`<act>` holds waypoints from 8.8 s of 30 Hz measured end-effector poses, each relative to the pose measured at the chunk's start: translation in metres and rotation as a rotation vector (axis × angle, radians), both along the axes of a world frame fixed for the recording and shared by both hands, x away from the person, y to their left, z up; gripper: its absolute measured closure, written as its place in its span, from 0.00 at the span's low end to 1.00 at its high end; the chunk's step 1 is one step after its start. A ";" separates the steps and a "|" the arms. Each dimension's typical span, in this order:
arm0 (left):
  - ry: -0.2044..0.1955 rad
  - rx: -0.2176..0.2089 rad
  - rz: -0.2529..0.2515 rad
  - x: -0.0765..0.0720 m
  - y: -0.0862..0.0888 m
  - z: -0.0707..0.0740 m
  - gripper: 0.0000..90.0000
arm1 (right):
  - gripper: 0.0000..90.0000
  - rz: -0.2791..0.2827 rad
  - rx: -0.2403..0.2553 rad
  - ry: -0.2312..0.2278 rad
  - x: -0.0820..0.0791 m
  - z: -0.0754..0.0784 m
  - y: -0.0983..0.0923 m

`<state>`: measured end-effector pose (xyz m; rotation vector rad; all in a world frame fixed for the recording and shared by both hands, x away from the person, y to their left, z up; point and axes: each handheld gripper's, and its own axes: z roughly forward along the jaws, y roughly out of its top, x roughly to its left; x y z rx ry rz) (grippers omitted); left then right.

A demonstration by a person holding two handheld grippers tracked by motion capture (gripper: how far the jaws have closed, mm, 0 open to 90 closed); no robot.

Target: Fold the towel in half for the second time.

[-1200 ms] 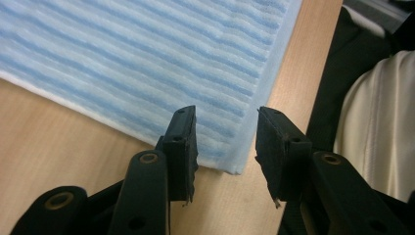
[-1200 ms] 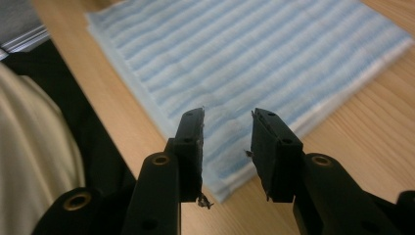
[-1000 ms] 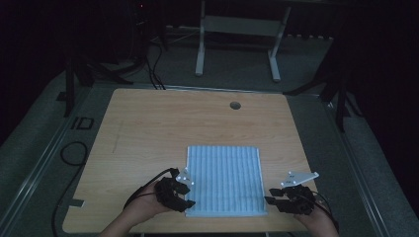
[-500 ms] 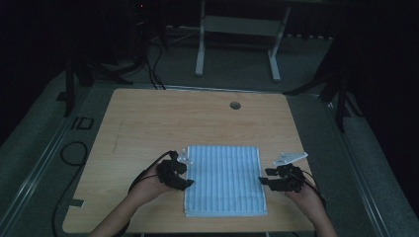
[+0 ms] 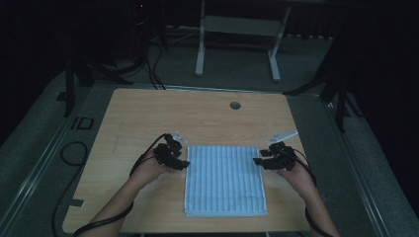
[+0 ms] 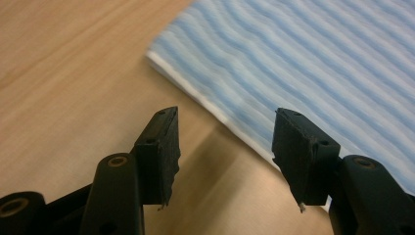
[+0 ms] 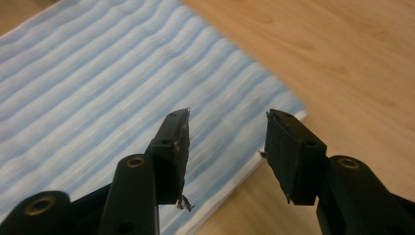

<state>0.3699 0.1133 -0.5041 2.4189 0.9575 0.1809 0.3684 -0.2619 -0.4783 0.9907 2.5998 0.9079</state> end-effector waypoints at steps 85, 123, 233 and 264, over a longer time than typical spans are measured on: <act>-0.002 -0.068 -0.322 -0.113 -0.021 0.023 0.88 | 0.86 0.118 -0.005 0.037 -0.114 -0.001 -0.017; 0.027 -0.002 -0.144 -0.030 -0.016 -0.023 0.58 | 0.61 0.113 -0.081 0.098 -0.012 -0.048 0.037; -0.124 -0.214 0.421 -0.049 0.156 -0.050 0.03 | 0.13 -0.295 0.168 -0.137 -0.012 -0.059 -0.086; -0.325 -0.240 0.608 -0.069 0.171 -0.055 0.03 | 0.14 -0.561 0.268 -0.311 -0.026 -0.067 -0.122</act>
